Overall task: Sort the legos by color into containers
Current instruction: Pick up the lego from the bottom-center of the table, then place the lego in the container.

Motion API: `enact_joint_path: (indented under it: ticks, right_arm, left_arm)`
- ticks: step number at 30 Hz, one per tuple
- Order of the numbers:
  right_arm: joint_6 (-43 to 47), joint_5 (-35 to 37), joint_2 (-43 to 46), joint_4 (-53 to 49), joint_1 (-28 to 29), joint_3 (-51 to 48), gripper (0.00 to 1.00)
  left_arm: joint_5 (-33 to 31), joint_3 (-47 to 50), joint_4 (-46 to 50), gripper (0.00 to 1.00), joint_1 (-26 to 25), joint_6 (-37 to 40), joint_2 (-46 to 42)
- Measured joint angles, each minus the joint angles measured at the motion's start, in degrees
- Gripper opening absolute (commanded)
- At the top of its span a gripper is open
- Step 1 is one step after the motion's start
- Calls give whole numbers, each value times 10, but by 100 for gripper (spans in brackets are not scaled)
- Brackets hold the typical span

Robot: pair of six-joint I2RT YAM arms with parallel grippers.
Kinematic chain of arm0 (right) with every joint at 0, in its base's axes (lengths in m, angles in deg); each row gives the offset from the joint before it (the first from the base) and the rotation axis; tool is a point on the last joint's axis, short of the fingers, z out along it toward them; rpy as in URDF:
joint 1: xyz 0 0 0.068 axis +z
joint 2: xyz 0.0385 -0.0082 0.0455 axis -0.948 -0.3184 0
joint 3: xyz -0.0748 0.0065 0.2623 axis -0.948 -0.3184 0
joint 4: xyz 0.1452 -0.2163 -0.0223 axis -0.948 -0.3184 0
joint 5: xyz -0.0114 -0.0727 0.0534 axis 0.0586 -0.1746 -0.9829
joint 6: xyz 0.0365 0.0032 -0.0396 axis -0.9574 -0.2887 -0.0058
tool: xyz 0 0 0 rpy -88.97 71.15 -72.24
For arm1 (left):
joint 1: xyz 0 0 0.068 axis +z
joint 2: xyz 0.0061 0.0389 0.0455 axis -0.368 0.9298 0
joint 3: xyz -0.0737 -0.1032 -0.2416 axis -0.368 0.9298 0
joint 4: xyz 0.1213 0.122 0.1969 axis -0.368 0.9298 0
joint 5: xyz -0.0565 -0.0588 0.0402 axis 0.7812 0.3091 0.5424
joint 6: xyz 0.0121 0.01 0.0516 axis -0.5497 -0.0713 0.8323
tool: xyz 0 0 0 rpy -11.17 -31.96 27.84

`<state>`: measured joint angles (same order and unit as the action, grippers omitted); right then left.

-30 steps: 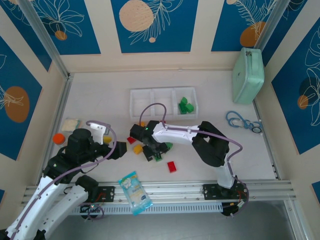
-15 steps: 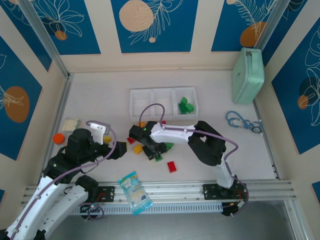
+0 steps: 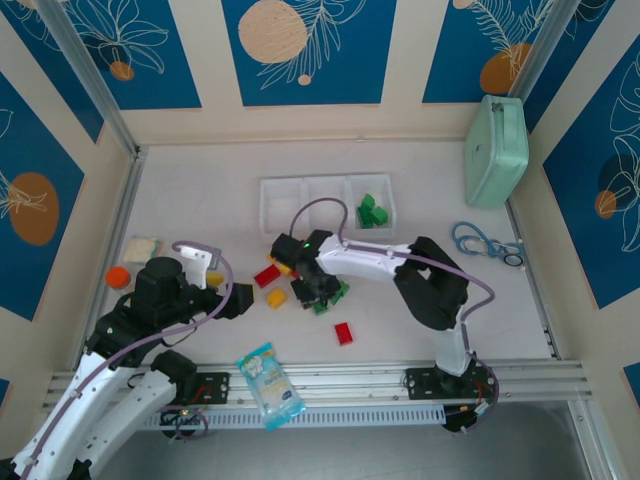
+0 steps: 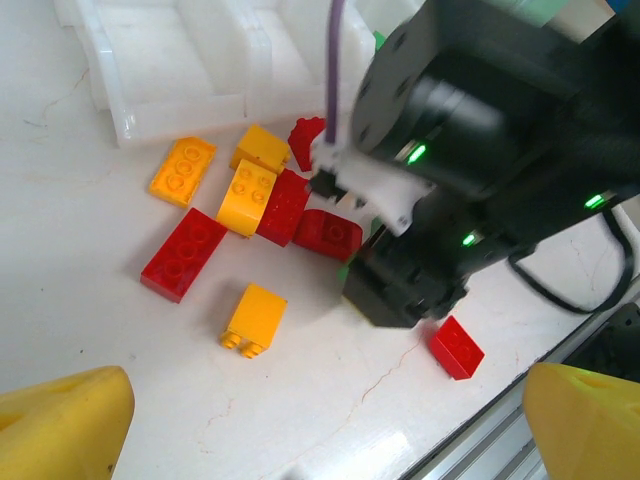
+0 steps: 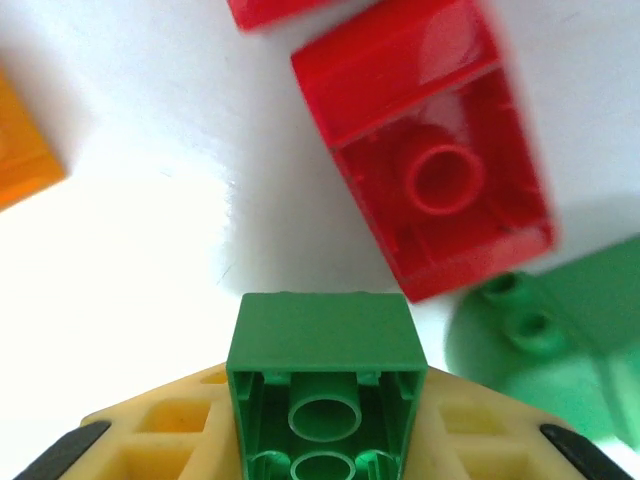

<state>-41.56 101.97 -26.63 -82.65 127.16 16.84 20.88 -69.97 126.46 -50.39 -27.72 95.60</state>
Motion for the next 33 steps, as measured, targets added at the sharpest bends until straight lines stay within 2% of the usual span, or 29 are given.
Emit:
enact_joint_path:
  ticks: [4,8,15,19,25,33]
  right_arm:
    - [16,-23,92,8,-38,0,29]
    - [45,-36,172,15,-102,2,28]
    - [108,-35,189,16,-245,33,26]
    - [142,-42,158,28,-316,61,26]
    - [169,-89,55,59,-396,114,26]
    - [179,-126,-99,56,-419,232,26]
  left_arm:
    - [0,0,0,99,0,0,1]
    - [2,0,0,99,0,0,1]
    - [7,0,0,99,0,0,1]
    - [17,0,-3,99,0,0,11]
    - [26,0,-4,99,0,0,26]
    - [30,0,-4,99,0,0,31]
